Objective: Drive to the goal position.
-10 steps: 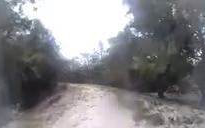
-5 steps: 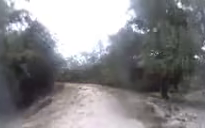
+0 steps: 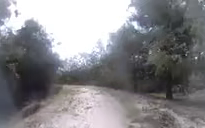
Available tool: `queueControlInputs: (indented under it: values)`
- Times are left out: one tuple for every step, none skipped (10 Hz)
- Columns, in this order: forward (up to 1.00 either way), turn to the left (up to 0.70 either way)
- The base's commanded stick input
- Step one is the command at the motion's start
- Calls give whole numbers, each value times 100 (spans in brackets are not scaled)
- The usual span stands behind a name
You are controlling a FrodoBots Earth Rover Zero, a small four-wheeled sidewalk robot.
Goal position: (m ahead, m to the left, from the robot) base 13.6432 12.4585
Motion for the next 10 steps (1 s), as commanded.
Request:
queueControlInputs:
  values:
    - [85,0]
    - [85,0]
    - [85,0]
    - [85,0]
    - [85,0]
    - [85,0]
    - [85,0]
    - [85,0]
    - [85,0]
    - [85,0]
